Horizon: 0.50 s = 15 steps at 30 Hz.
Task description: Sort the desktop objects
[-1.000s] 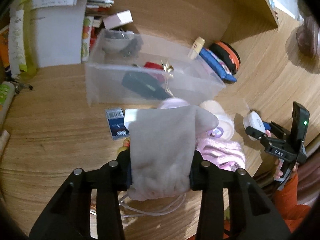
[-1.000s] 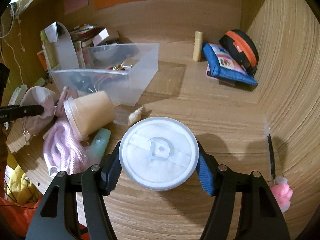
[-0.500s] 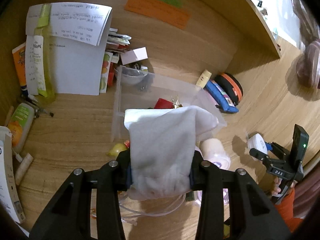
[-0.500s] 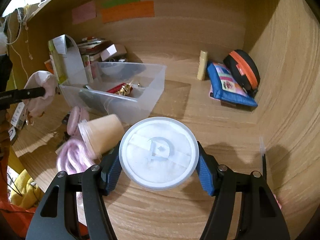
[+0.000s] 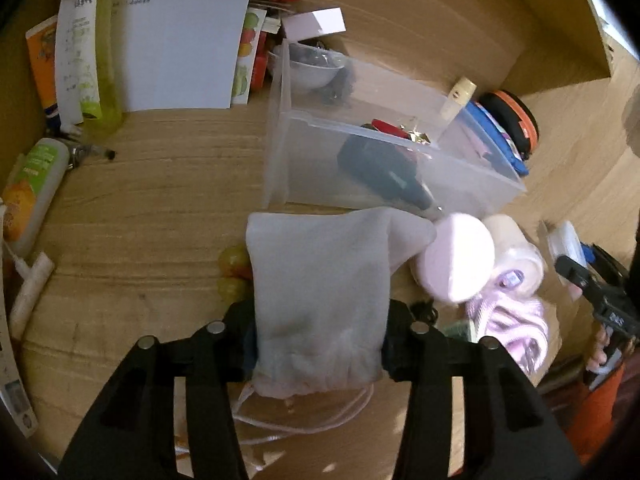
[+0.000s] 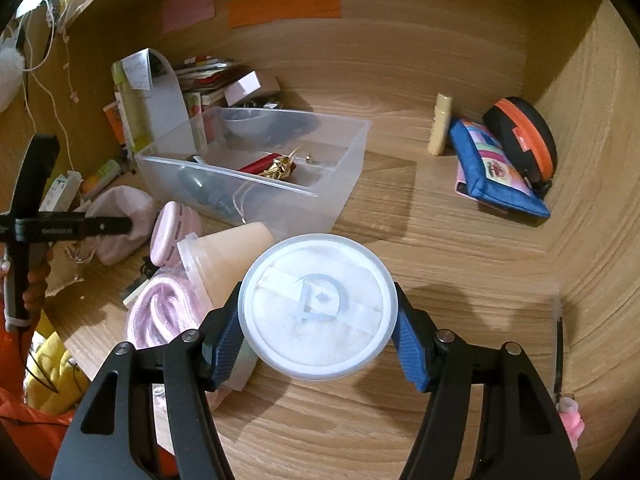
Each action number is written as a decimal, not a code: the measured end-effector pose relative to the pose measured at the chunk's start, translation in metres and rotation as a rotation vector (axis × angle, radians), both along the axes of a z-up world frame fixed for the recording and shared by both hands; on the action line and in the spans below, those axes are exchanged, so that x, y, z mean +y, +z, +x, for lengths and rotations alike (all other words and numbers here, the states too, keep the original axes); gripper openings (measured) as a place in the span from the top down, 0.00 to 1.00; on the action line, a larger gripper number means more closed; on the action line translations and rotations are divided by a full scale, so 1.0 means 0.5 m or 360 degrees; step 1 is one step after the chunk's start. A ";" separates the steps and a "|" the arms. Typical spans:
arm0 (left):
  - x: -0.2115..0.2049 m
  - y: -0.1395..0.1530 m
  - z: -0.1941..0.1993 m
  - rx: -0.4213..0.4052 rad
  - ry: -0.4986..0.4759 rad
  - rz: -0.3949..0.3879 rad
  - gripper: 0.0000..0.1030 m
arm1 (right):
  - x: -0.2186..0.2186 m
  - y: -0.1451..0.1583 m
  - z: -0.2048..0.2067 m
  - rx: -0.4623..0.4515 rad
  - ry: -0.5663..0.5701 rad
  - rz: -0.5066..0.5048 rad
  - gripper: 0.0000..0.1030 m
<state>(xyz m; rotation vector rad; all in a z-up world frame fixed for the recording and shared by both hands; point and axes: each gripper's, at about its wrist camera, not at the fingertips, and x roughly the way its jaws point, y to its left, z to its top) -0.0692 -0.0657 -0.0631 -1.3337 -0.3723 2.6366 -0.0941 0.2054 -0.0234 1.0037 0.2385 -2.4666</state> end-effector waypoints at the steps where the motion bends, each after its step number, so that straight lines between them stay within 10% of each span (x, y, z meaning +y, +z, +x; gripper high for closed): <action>1: -0.002 0.005 0.008 0.0008 -0.0018 -0.0012 0.49 | -0.004 0.000 -0.002 0.0000 0.0008 0.0000 0.40; 15: 0.010 0.081 0.048 0.0207 -0.0095 -0.0248 0.25 | -0.053 0.017 -0.028 0.0001 0.0077 -0.0054 0.40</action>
